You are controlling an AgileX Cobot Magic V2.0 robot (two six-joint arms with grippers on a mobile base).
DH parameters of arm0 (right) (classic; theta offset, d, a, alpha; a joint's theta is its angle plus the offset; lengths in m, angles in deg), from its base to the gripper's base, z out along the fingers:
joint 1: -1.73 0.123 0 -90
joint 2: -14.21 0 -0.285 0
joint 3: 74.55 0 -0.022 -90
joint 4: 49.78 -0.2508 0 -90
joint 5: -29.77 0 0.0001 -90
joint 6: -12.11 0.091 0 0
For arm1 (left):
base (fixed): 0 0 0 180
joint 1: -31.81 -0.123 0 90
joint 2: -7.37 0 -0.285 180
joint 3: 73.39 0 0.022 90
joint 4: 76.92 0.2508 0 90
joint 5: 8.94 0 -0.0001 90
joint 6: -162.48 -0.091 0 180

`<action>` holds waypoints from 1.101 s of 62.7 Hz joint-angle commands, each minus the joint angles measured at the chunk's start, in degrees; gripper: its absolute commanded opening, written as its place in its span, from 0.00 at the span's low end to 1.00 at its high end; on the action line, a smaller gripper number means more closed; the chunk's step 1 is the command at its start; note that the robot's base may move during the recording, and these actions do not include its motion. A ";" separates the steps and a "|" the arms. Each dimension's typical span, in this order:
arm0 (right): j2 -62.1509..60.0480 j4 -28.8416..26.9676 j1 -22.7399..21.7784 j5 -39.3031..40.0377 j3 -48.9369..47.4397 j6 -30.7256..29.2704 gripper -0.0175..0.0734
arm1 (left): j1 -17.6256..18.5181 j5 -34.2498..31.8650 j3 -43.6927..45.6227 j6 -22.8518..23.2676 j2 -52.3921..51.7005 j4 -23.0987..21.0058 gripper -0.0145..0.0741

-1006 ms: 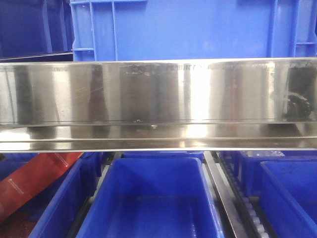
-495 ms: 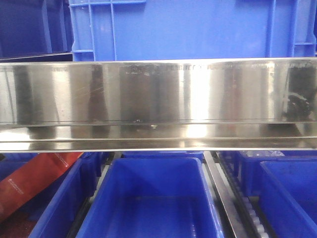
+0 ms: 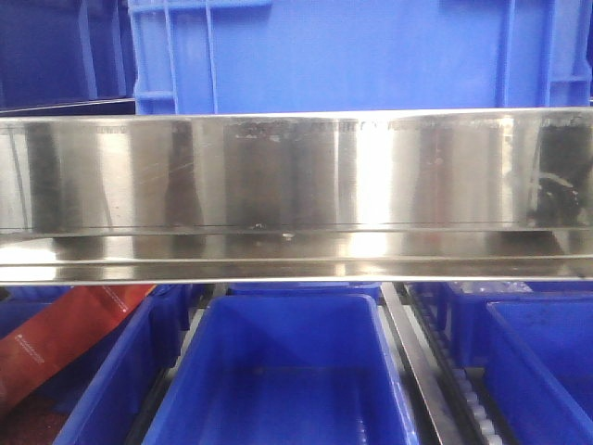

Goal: Place valve from conveyor to right shelf box
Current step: 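Lower both valves into the blue bin and open both grippers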

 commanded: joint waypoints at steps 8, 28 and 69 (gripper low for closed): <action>-1.05 -0.20 0.02 -0.07 -0.45 -0.37 0.76 | 0.27 -0.32 0.43 0.46 -0.28 -0.41 0.69; -3.45 -0.20 0.02 -1.01 -0.45 -0.37 0.51 | 0.16 0.39 0.43 0.46 -1.26 -0.41 0.33; -12.47 1.73 -0.22 -3.47 0.96 -0.37 0.01 | -4.45 3.53 0.21 1.05 -11.72 3.73 0.04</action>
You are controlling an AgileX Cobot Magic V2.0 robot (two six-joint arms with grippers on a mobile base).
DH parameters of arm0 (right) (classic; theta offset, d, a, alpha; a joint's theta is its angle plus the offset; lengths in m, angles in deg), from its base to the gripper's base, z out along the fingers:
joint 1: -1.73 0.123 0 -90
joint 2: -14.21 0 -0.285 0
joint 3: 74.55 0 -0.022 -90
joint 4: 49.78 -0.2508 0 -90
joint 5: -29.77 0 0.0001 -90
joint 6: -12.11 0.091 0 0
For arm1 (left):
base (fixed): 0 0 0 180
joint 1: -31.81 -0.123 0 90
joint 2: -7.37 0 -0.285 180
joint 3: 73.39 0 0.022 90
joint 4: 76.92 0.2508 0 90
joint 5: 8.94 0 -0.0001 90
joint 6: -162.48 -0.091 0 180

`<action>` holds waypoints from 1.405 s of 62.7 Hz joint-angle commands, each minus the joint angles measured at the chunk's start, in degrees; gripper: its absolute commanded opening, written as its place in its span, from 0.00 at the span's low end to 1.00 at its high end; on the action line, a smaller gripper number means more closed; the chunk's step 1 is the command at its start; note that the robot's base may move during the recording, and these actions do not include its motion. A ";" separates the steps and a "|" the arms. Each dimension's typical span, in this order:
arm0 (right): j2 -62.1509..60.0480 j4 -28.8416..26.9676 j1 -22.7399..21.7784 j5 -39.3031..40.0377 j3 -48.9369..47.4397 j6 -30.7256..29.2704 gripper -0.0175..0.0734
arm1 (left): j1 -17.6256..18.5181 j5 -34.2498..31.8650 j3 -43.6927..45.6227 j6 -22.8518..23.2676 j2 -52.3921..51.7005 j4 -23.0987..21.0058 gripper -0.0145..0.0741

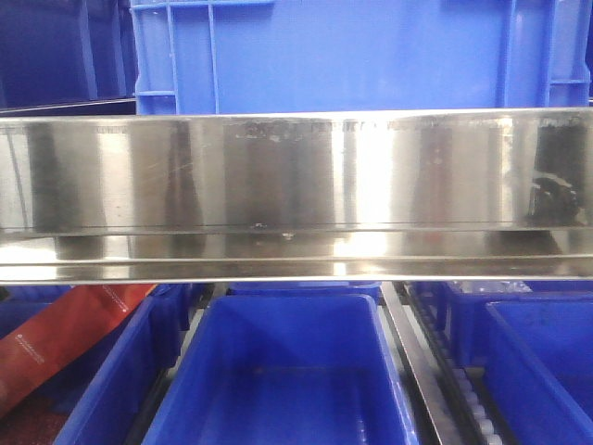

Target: Place valve from conveyor to right shelf box

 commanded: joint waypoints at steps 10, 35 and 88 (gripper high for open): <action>-9.98 4.30 -0.22 11.80 7.72 0.44 0.01 | -0.23 -6.31 -5.48 12.28 -8.41 9.33 0.04; -28.19 9.36 -7.20 24.54 32.97 7.60 0.01 | -0.23 -26.27 -37.90 17.69 -27.74 14.92 0.04; -60.57 12.57 -11.55 18.06 59.80 7.60 0.01 | -19.81 -11.20 -67.54 17.69 -71.83 26.07 0.04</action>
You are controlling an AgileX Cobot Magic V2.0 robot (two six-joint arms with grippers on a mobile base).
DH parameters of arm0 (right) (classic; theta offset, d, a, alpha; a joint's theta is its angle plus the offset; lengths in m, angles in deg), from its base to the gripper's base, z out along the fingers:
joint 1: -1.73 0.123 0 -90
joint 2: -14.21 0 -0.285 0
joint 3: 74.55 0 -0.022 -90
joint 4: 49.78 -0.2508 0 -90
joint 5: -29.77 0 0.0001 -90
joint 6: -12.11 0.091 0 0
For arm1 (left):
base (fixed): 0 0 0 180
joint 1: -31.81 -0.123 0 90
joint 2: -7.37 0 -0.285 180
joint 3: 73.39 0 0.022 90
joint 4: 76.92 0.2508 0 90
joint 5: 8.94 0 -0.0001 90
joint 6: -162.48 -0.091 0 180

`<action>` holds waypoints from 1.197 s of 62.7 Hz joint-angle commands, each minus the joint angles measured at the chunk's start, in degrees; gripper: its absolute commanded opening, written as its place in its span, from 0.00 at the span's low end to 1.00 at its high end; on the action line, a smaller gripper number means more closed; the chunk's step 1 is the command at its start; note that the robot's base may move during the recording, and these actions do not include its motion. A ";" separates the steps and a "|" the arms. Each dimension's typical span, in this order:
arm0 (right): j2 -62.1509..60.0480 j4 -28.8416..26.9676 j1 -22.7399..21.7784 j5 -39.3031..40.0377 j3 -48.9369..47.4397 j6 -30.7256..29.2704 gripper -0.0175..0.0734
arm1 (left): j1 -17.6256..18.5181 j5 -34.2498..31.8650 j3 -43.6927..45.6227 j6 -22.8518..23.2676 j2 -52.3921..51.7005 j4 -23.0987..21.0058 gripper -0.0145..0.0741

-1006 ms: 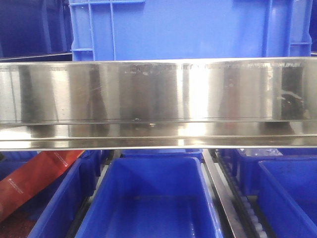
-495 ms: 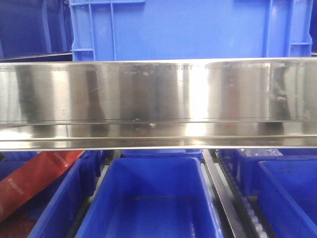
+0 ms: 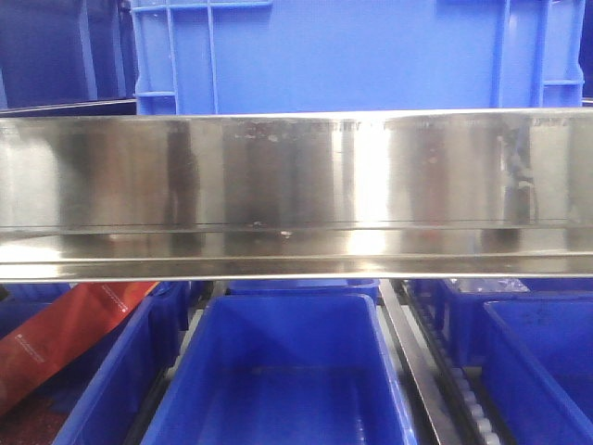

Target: Place valve from conveyor to right shelf box

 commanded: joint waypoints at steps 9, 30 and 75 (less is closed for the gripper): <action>-1.27 1.28 -0.32 -2.42 0.28 -0.13 0.01 | -2.76 6.31 -0.09 0.31 -6.17 0.05 0.04; -1.27 1.28 -0.32 4.14 0.28 -0.13 0.01 | -2.76 6.24 -0.09 0.31 -7.66 0.05 0.04; -4.40 1.28 -0.32 5.29 3.06 -0.13 0.01 | -2.76 6.24 -0.09 0.31 -7.66 0.05 0.04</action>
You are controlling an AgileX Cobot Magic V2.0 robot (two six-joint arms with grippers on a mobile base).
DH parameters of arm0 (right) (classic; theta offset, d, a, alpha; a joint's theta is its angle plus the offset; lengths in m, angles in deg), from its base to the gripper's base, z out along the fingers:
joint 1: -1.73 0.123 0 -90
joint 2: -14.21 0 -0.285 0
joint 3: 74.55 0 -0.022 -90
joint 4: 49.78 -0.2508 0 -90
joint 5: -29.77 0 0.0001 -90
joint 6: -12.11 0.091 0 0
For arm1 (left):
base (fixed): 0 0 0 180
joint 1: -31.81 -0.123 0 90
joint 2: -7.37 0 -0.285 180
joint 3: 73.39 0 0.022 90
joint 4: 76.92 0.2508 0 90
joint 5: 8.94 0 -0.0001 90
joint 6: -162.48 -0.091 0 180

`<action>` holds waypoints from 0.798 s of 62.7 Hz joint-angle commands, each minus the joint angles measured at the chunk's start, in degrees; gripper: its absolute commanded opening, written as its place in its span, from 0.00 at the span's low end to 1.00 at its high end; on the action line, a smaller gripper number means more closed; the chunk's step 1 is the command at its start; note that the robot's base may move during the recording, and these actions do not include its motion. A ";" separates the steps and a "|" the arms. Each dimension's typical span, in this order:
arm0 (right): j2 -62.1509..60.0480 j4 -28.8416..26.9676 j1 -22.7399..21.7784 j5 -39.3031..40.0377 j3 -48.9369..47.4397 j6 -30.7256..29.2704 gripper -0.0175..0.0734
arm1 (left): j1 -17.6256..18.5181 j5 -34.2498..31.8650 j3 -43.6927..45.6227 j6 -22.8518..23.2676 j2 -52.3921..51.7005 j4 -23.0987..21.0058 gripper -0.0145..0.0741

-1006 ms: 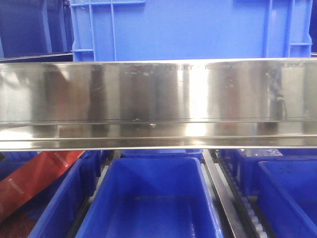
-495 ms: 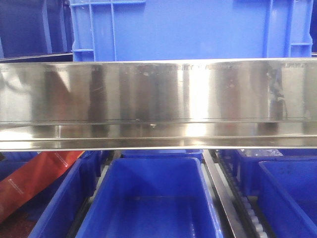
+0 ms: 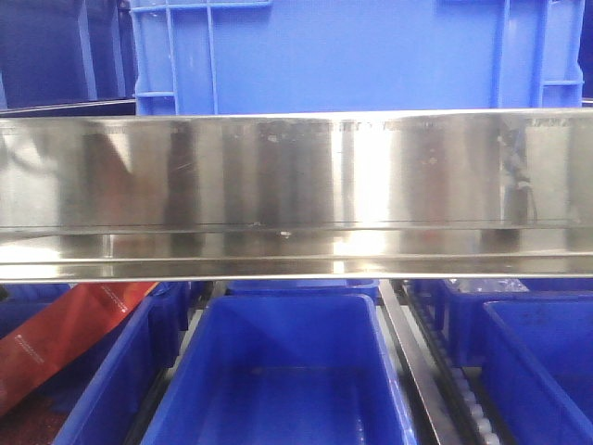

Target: Place valve from conveyor to right shelf box

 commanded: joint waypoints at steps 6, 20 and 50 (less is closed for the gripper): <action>-7.25 0.77 -0.32 4.58 7.27 -0.30 0.01 | -0.09 -0.70 -0.09 0.31 -0.29 0.05 0.04; -20.09 0.77 -2.33 6.29 19.54 -6.19 0.01 | -0.09 -0.70 -0.09 0.31 -0.29 0.05 0.04; -22.88 -3.39 -9.86 18.41 31.16 -6.19 0.01 | -0.09 -0.70 -0.09 0.31 -0.39 0.05 0.04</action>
